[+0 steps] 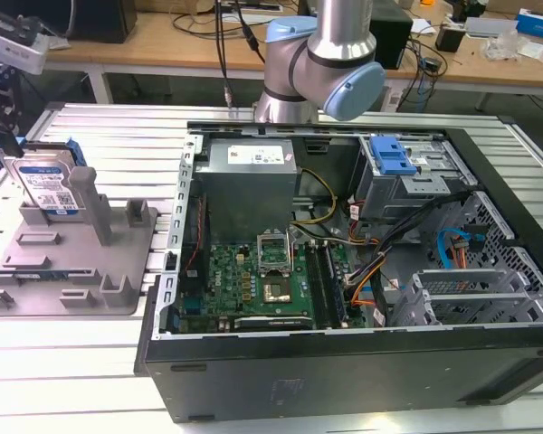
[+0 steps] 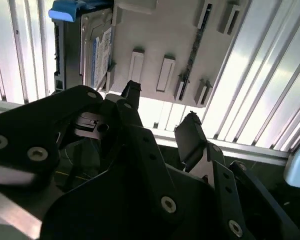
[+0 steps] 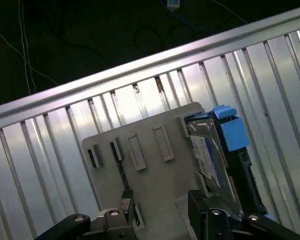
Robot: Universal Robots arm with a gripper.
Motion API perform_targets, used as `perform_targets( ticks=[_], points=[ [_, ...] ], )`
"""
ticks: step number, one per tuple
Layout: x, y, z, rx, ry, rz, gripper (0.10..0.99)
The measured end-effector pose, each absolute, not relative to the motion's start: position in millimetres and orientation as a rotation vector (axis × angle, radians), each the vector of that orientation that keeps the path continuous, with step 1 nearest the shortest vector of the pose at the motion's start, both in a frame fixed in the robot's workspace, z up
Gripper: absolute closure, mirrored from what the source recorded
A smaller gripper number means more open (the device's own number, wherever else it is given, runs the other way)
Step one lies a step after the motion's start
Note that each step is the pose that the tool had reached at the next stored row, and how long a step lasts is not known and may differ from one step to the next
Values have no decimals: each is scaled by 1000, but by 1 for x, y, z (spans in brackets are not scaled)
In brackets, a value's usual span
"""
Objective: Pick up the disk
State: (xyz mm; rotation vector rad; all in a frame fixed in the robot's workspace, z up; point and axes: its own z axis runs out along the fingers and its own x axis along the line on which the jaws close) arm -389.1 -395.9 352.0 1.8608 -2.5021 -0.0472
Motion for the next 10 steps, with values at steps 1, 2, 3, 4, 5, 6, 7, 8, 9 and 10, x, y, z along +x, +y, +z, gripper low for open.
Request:
perform_targets(
  ticks=[1, 2, 3, 4, 5, 6, 7, 8, 9, 10],
  points=[
    [-389, -396, 352, 1892, -2478, -47, 529],
    [-389, -396, 352, 1914, -2461, -46, 529],
    [-389, -396, 352, 1938, -2442, -46, 529],
    [-389, -396, 352, 1960, -2424, -46, 529],
    [-389, -396, 352, 1986, -2402, -45, 529],
    [-389, -396, 352, 2006, -2385, -45, 529],
    [-389, -396, 352, 2030, -2365, -44, 529],
    [-389, -396, 352, 2048, -2349, -44, 529],
    [-389, -396, 352, 2074, -2326, -43, 529],
    [-389, -396, 351, 2089, -2312, -43, 529]
  ],
)
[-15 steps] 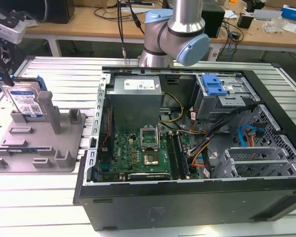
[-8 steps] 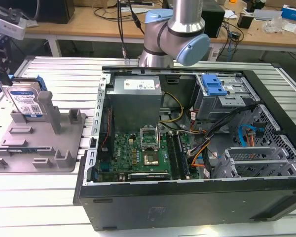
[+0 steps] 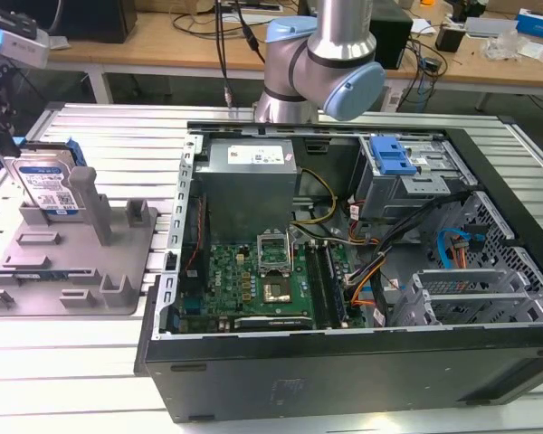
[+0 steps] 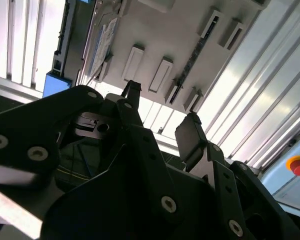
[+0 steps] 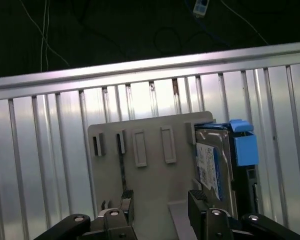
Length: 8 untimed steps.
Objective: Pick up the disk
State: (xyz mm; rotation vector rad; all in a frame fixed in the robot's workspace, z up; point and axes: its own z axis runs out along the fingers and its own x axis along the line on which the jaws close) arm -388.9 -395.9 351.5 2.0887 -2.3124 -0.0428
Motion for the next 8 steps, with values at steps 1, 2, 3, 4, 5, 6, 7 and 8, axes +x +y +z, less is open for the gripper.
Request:
perform_targets(
  ticks=[1, 2, 3, 4, 5, 6, 7, 8],
  points=[
    [-389, -396, 352, 2091, -2310, -43, 529],
    [-389, -396, 351, 2091, -2311, -43, 529],
    [-389, -396, 351, 2091, -2311, -44, 529],
    [-389, -396, 351, 2092, -2311, -45, 529],
    [-389, -396, 351, 2092, -2311, -45, 529],
    [-389, -396, 352, 2092, -2312, -46, 529],
    [-389, -396, 351, 2092, -2312, -46, 529],
    [-389, -395, 351, 2092, -2312, -46, 529]
  ],
)
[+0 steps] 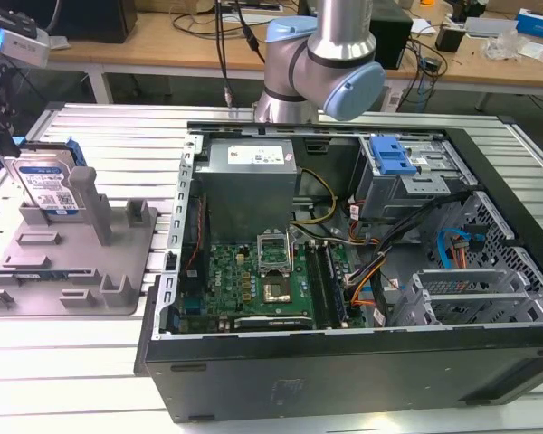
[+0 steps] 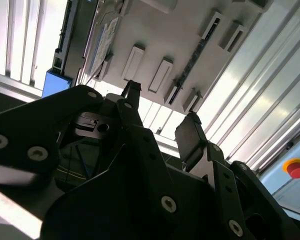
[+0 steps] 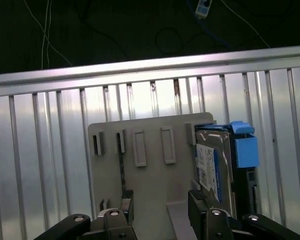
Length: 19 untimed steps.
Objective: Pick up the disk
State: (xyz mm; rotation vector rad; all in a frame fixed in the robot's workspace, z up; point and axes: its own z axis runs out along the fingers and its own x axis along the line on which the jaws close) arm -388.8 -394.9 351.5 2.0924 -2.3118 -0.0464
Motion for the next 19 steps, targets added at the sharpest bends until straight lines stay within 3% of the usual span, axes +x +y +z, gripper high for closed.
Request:
perform_targets(
  ticks=[14, 19],
  points=[
    [-399, -326, 351, 2112, -2288, -40, 529],
    [-411, -322, 346, 2132, -2269, -38, 529]
  ],
)
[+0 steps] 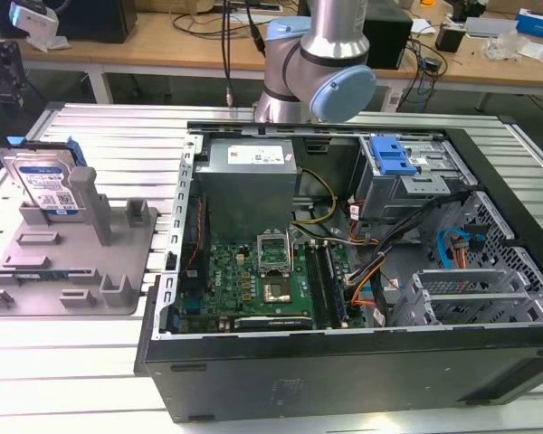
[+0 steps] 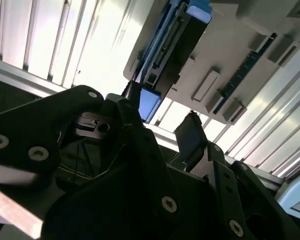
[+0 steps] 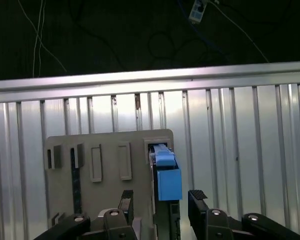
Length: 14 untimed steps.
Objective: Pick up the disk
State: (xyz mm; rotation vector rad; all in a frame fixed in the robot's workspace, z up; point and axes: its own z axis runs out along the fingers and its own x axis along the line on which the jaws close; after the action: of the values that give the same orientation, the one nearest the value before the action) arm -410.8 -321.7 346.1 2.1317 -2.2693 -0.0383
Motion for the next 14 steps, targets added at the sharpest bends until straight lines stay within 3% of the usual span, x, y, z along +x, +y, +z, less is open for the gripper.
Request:
perform_targets(
  ticks=[14],
  points=[
    [-416, -318, 336, 2207, -2196, -37, 529]
  ],
)
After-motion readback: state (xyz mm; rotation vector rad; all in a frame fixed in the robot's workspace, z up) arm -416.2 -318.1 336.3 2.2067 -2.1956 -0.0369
